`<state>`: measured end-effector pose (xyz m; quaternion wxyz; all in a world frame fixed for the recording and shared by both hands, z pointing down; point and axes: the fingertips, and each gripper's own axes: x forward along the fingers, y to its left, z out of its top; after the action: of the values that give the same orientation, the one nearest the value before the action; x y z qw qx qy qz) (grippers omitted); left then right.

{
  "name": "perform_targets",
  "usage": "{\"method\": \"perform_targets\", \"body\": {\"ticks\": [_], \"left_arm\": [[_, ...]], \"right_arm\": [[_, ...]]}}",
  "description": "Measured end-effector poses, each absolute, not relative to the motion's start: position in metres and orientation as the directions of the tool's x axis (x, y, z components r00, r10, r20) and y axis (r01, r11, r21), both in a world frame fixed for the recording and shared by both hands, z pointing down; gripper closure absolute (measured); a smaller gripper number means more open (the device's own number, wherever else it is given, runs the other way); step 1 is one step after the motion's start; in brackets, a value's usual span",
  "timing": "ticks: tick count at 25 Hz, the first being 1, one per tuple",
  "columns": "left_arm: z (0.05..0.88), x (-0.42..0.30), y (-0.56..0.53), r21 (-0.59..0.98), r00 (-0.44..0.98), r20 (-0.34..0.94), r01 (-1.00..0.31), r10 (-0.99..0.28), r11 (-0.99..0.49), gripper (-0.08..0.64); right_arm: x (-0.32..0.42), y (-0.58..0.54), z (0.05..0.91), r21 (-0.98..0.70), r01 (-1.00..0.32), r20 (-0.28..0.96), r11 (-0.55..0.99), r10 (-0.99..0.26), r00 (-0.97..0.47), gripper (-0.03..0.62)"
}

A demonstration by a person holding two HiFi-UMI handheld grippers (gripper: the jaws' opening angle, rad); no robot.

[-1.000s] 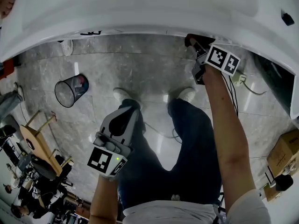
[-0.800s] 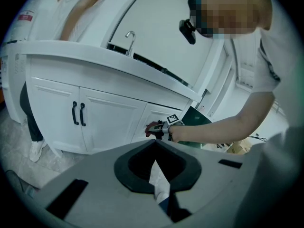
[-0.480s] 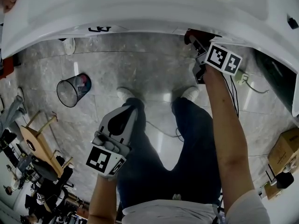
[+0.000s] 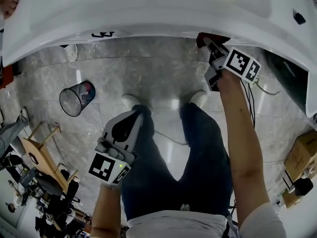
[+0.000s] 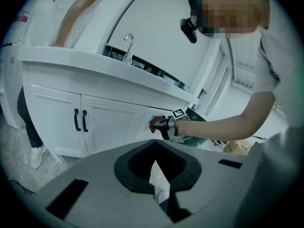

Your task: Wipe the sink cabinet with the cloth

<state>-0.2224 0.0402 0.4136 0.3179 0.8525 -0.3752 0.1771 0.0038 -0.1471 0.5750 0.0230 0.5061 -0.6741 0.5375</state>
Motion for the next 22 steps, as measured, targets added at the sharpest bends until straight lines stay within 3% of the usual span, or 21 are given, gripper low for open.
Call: {"method": "perform_targets", "body": {"ticks": [11, 22], "left_arm": [[0.392, -0.201, 0.039, 0.381, 0.659, 0.526, -0.748, -0.538, -0.544, 0.548], [0.388, -0.173, 0.038, 0.376, 0.675, 0.493, -0.734, -0.548, -0.566, 0.549]], "right_arm": [[0.045, -0.135, 0.540, -0.754, -0.647, 0.520, -0.111, -0.701, -0.487, 0.503], [0.174, -0.114, 0.512, -0.673, -0.711, 0.526, -0.204, -0.808, -0.267, 0.503]]}}
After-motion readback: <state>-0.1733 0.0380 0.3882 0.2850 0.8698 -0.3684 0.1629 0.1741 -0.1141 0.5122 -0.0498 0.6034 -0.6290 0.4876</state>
